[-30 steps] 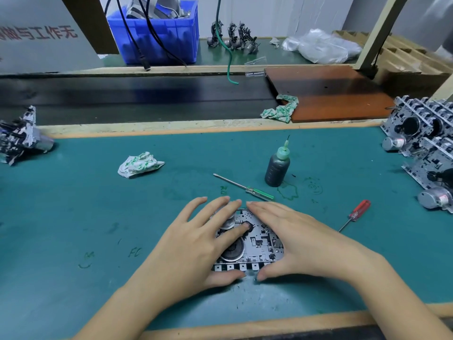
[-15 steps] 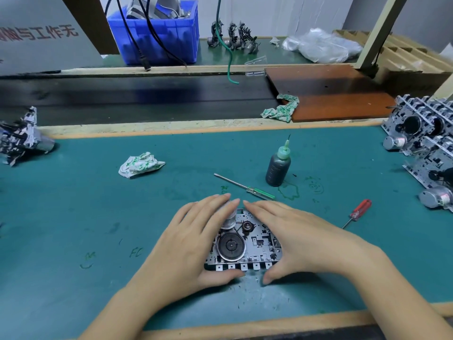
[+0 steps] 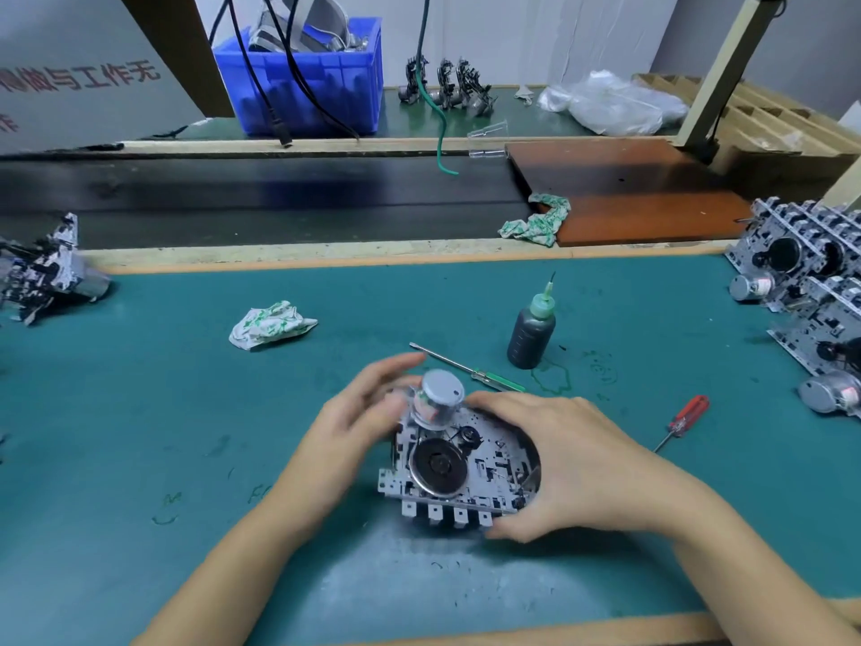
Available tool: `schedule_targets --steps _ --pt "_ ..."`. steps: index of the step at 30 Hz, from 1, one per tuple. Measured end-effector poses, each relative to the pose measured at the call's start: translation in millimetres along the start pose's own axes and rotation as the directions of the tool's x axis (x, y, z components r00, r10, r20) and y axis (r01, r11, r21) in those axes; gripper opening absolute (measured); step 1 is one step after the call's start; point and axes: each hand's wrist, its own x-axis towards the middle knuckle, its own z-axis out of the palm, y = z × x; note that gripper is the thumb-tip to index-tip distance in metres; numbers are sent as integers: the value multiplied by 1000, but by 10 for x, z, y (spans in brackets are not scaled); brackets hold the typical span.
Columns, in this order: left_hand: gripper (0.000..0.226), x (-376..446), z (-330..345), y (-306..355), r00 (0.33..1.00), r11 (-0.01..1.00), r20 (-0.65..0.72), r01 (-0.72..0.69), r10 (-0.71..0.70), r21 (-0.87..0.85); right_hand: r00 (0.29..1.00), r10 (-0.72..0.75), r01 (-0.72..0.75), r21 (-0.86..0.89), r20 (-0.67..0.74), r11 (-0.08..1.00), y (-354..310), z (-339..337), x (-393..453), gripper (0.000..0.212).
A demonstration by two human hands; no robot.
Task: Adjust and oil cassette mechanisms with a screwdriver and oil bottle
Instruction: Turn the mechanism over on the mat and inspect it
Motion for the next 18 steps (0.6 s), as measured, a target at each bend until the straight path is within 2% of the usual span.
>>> schedule_targets --steps 1,2,4,5,7,8,9,10,11,13,15,16,17,18 --pt "61 31 -18 14 997 987 -9 76 -78 -142 999 -12 5 214 32 977 -13 -19 7 83" --pt "68 66 -29 14 987 956 38 160 -155 -247 996 -42 2 461 77 887 -41 -15 19 74" --pt "85 138 19 9 945 887 231 302 -231 -349 978 -143 -49 838 150 544 -145 49 49 64" --pt "96 161 68 2 923 852 308 344 -230 -394 968 -199 -72 931 151 357 -202 114 77 62" --pt "109 188 146 -1 915 733 345 381 -211 -563 948 -294 -137 990 125 -22 -297 277 124 64" --pt "111 188 155 -5 919 677 322 388 -229 -626 942 -311 -184 970 128 -158 -319 326 135 65" --pt "111 195 157 -35 915 644 329 400 -235 -652 939 -315 -216 952 140 -219 -317 351 132 65" --pt "112 196 171 -59 908 630 370 407 -198 -661 939 -305 -225 952 156 -207 -301 360 118 64" --pt "112 208 185 -90 896 615 426 408 -128 -675 947 -270 -220 965 176 -141 -280 351 91 63" --pt "107 176 184 -132 872 579 490 406 -12 -707 981 -85 -165 981 173 101 -235 320 22 51" --pt "108 149 172 -126 842 563 538 429 32 -706 988 150 -89 917 33 388 -176 283 -76 30" --pt "107 162 145 -146 828 546 559 450 42 -706 963 256 -73 839 -81 539 -128 264 -134 27" --pt "105 170 129 -167 822 539 569 467 28 -701 922 319 -66 722 -221 689 -63 238 -199 23" --pt "102 174 120 -191 822 540 569 478 3 -693 879 317 -54 587 -355 807 16 196 -262 20"
